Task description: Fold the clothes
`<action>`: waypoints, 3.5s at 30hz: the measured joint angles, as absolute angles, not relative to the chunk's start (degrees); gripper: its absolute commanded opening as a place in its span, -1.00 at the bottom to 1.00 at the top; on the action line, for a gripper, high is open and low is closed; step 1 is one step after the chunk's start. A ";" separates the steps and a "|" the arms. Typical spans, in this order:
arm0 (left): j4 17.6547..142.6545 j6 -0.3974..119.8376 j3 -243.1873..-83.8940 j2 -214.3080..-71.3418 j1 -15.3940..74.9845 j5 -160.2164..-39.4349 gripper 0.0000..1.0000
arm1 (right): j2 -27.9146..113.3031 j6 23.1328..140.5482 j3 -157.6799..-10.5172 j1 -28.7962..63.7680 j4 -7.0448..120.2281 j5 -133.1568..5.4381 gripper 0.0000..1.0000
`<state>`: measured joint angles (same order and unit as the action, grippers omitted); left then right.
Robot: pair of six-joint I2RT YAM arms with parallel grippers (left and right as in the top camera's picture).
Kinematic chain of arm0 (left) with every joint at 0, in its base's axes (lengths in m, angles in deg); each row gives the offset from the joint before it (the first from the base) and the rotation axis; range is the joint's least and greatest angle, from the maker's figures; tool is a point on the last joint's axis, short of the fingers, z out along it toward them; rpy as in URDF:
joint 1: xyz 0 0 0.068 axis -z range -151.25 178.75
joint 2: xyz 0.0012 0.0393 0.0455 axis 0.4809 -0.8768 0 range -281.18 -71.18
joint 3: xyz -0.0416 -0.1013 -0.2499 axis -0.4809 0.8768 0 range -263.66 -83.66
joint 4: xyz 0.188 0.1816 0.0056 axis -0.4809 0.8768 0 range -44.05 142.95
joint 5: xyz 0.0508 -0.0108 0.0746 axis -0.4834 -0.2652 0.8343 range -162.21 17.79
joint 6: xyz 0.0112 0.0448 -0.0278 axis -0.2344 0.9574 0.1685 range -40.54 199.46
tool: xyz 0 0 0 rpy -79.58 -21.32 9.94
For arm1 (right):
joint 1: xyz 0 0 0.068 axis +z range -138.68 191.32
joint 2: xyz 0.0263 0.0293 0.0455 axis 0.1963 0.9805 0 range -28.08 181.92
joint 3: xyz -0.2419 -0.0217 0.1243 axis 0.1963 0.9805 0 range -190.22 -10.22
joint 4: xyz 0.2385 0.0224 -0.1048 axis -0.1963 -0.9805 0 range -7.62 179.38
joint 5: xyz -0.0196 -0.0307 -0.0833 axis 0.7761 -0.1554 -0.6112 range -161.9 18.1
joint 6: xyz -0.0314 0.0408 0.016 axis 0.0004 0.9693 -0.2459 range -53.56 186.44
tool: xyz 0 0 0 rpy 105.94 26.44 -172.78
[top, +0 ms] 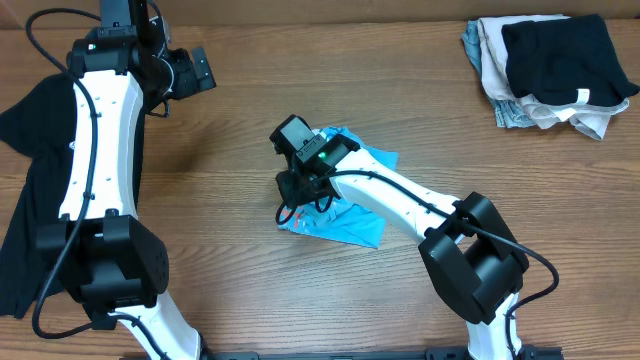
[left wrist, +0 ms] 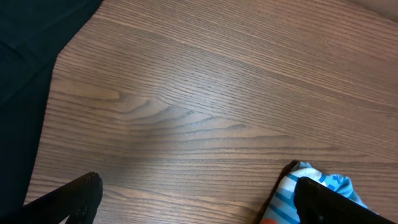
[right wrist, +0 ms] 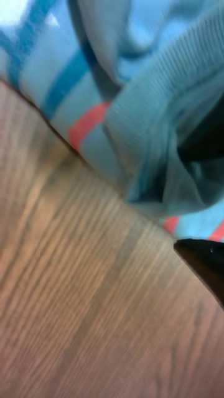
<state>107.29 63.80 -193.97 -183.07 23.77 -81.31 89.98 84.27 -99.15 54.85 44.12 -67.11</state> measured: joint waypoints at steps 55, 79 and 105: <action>108.43 67.86 -193.97 -183.07 23.77 -79.61 0.99 | 79.91 101.16 -97.46 43.57 8.08 -72.81 0.14; 108.32 67.88 -193.97 -183.07 23.77 -79.61 0.99 | 87.77 67.15 -100.50 49.71 29.46 -72.09 0.23; 108.56 67.86 -193.97 -183.07 23.77 -79.61 1.00 | 90.81 69.71 -102.36 48.60 31.16 -78.58 -0.92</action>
<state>108.56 67.86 -193.97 -183.07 23.77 -79.61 90.81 69.71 -102.36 48.60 31.16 -78.58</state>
